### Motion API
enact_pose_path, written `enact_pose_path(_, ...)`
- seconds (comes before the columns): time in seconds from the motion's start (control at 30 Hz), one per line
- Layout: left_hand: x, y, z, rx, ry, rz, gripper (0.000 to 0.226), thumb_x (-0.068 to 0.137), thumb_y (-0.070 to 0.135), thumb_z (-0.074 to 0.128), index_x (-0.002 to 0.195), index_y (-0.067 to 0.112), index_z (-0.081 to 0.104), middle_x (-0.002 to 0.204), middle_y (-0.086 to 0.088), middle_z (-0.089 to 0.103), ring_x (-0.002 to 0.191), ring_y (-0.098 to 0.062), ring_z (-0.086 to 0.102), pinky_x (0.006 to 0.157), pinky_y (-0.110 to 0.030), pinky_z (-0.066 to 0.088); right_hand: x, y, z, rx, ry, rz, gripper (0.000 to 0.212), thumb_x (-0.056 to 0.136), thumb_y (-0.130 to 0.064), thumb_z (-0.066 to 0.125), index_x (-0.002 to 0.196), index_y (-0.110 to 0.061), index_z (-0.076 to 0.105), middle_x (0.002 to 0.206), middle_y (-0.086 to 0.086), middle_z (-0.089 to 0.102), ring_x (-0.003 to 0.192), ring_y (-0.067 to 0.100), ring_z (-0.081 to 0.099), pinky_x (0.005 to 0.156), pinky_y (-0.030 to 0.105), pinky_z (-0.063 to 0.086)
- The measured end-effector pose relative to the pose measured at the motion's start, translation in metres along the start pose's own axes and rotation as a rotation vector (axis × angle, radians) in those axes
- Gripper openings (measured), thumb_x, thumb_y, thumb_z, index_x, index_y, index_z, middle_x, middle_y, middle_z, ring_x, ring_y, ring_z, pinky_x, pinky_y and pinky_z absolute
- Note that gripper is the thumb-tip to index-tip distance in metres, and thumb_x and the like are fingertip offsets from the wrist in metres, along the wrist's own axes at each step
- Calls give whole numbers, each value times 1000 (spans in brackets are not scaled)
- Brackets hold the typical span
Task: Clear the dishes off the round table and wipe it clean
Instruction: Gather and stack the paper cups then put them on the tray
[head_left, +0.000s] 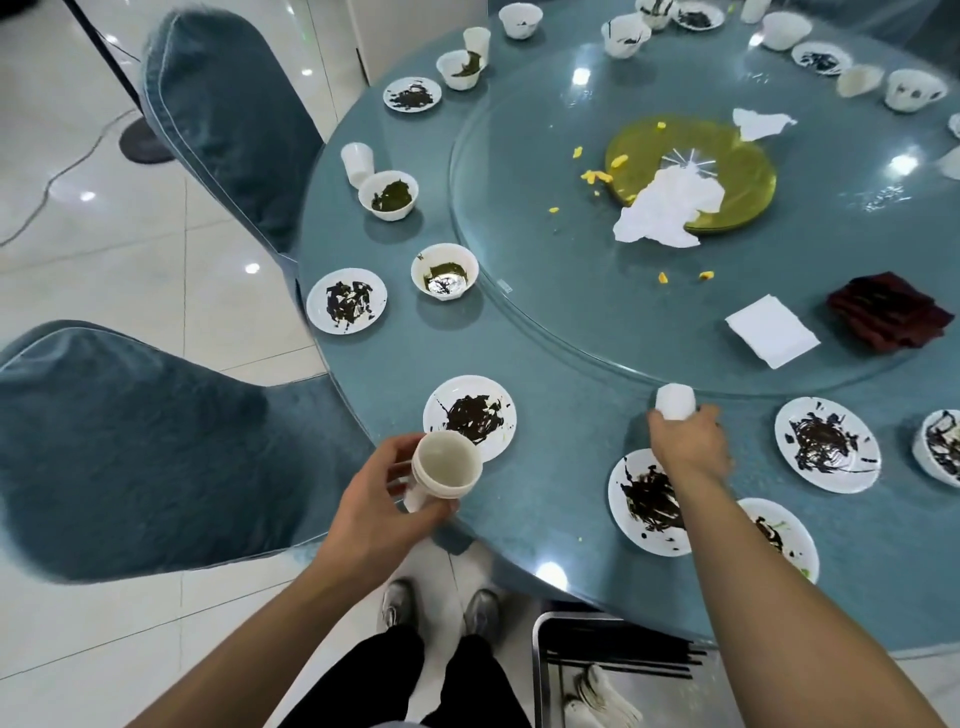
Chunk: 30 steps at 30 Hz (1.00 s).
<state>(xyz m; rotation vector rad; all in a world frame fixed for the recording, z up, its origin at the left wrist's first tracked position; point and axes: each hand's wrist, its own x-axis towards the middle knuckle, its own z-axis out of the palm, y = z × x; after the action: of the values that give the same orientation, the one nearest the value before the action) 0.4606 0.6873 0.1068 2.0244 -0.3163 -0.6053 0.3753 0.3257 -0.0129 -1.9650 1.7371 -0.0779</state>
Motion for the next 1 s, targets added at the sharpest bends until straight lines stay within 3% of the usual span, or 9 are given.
enact_pose_path(0.2,-2,-1,-10,-14,36,-12,60,73,17,90,117,41,56,111,34,64,106,7,61,80,-8,48,-38,-28,-10,345,-6,-238,60,79,-35,76,123,-14,41,119,13,57,104,36,59,87,43,48)
enact_pose_path(0.27,-4,-2,-16,-28,59,-8,62,72,16,90,115,43,55,110,38,62,105,11,59,78,-4,47,-67,-46,-8,427,-67,-389,58,76,-31,80,122,-17,47,117,5,52,107,31,56,92,41,48)
enact_pose_path(0.33,-7,-3,-25,-43,81,3,61,73,15,90,114,44,55,109,40,61,105,12,58,78,-4,47,-101,-69,-7,498,-184,-517,55,76,-29,84,123,-23,56,119,1,49,105,22,58,96,37,49)
enact_pose_path(0.43,-12,-10,-47,-77,135,18,61,72,16,90,117,41,58,110,33,64,105,6,60,83,-9,48,-161,-109,-19,637,-454,-627,59,75,-32,87,126,-33,56,116,-3,61,93,12,66,83,27,54)
enact_pose_path(0.5,-18,-16,-65,-91,172,40,62,71,20,91,121,38,59,115,24,67,107,2,61,87,-12,48,-203,-136,-31,691,-610,-715,59,72,-32,90,120,-35,57,110,-8,67,92,13,68,81,29,56)
enact_pose_path(0.67,-43,-39,-118,-130,236,66,66,71,26,91,126,38,58,121,19,66,112,-1,62,88,-14,51,-293,-184,-36,451,-834,-1007,57,61,-52,88,110,-40,61,109,-18,69,102,7,64,90,31,51)
enact_pose_path(0.77,-64,-60,-155,-152,262,67,63,74,26,89,127,39,57,123,18,65,113,-2,62,91,-20,53,-345,-203,-21,255,-907,-1126,59,63,-50,88,113,-41,59,112,-18,67,107,3,60,90,26,47)
enact_pose_path(0.9,-96,-89,-207,-179,281,43,61,75,21,87,126,39,57,120,18,66,111,-2,62,90,-20,55,-414,-220,17,81,-903,-1229,66,59,-61,85,116,-51,54,113,-17,62,112,11,56,98,39,50)
enact_pose_path(1.0,-119,-119,-249,-214,312,15,62,74,19,88,125,37,58,118,18,68,109,-4,64,88,-22,55,-469,-229,41,49,-898,-1280,64,61,-58,85,115,-52,53,113,-21,61,113,9,52,99,39,47)
